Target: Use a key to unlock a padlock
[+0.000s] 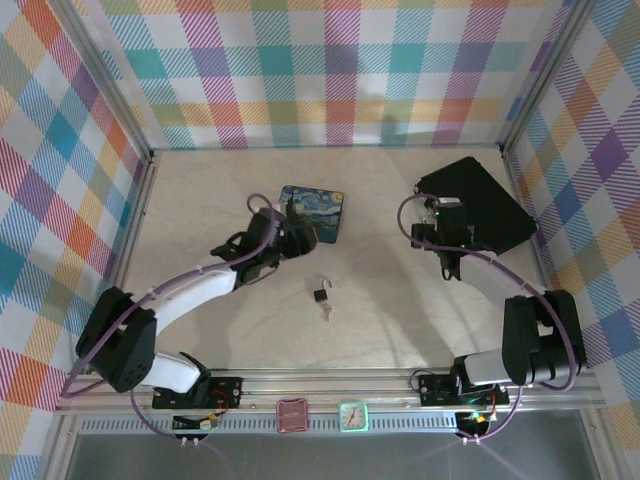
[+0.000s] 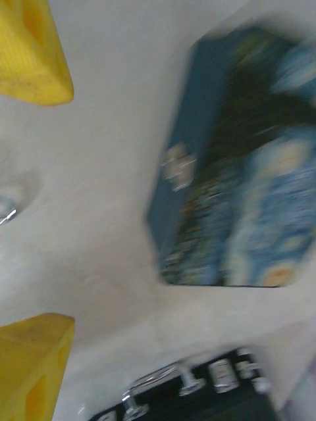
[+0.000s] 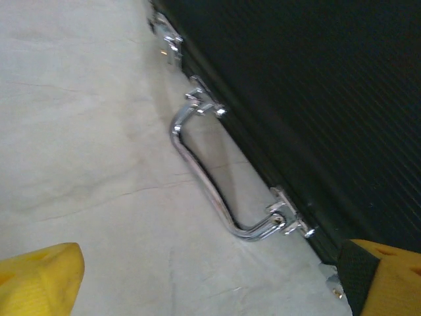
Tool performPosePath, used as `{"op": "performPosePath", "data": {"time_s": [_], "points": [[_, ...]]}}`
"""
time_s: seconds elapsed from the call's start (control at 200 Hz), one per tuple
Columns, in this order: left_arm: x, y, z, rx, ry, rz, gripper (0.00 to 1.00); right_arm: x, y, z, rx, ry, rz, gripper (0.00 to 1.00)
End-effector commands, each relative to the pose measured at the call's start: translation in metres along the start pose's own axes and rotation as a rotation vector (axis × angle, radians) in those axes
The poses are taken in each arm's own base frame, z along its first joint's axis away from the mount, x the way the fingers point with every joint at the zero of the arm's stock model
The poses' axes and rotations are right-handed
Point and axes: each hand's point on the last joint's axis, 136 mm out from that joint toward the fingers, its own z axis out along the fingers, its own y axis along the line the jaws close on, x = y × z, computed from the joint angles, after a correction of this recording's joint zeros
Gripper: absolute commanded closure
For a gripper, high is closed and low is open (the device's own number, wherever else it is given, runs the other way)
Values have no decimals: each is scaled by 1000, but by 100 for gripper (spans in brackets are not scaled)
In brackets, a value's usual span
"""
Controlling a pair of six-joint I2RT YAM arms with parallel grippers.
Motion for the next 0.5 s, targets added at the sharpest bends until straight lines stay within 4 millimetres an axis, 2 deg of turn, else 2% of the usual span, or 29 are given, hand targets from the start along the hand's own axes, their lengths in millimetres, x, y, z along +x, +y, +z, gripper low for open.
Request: {"op": "performPosePath", "data": {"time_s": [0.0, 0.075, 0.17, 0.245, 0.335, 0.42, 0.455, 0.495], "points": [[-43, 53, -22, -215, -114, 132, 15, -15, -2, 14, -72, -117, 12, 1], [-71, 85, -35, -307, -218, 123, 15, -21, -4, 18, -84, -201, 17, 1], [-88, 117, -45, -373, -326, 86, 15, -23, -2, 20, -134, -256, 47, 1], [-91, 139, -52, -473, -388, 117, 15, -17, 2, 24, -174, -267, 44, 1], [-91, 165, -53, -583, -401, 151, 15, -17, 7, 19, -210, -312, 31, 1], [-88, 188, -48, -667, -383, 176, 15, -12, -3, 17, -182, -404, 69, 1], [-85, 195, -45, -693, -374, 177, 15, -6, -6, 17, -169, -368, 77, 1], [-85, 201, -44, -710, -368, 180, 15, -10, -8, 17, -152, -386, 85, 1]]}}
